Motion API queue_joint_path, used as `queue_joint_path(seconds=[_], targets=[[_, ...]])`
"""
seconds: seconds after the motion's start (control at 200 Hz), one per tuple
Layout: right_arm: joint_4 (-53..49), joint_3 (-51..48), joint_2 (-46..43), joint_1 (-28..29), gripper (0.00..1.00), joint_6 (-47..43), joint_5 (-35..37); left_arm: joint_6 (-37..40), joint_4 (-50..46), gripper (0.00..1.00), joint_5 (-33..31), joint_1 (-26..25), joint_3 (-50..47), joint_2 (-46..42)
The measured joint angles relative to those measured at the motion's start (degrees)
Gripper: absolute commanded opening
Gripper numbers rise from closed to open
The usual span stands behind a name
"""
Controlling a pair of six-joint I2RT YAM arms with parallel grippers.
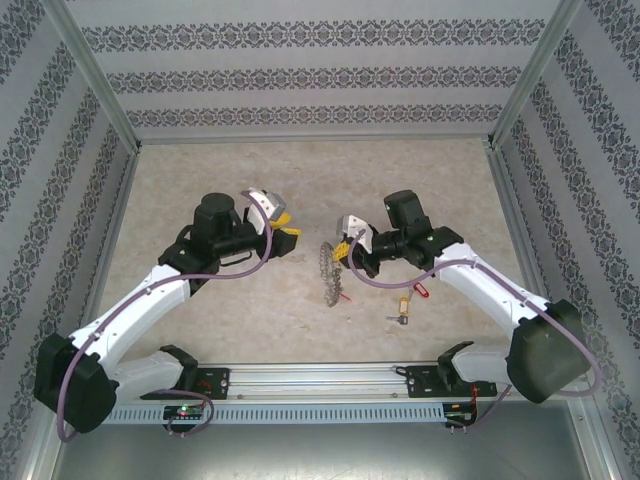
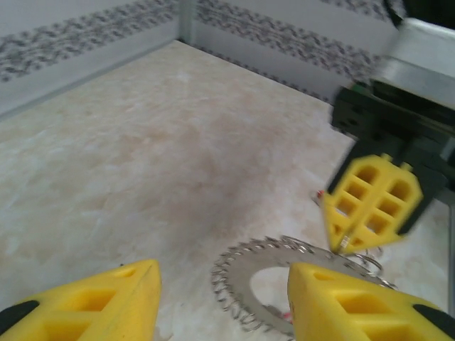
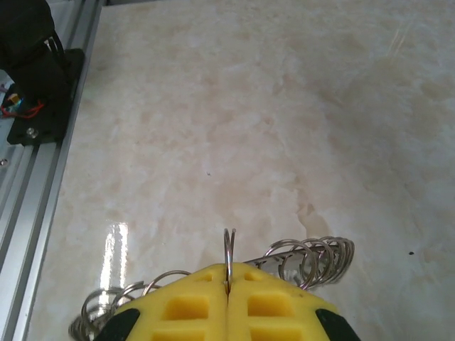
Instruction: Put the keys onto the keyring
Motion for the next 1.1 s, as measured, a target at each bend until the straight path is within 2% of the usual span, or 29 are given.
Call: queue_joint_path(seconds=[0.19,0.305,0.375,0.43,0.654,1.099], targets=[[-1.27,0.55,-0.15,2.23,0.0,-3.5,6.95,4.7,-2.12,0.51,5.49,-0.72,0.15,1.68],[-1.42,0.02,-1.79,4.63,0.0,-5.84,11.19,5.53,-1.16,0.44,6.6,-2.43,-1.07,1.81],[-1.64,0.0,-2.54,4.94,0.0,-6.12,11.45,6.08,-0.31,0.35,8.68,-3.19,-1.46,2.93],[-1.77,-0.02,-2.78,4.94,0.0,-6.14,11.67,6.71,0.39,0.34,10.21,-3.43,-1.44,4.48],[-1.81,-1.62,-3.08,4.94,0.0,-6.12,11.87,9.38,0.55,0.39,13.6,-4.57,-1.42,9.75],[-0.98,-2.08,-3.08,4.94,0.0,-5.64,10.47,16.15,-2.08,0.35,16.09,-6.88,2.29,13.88]])
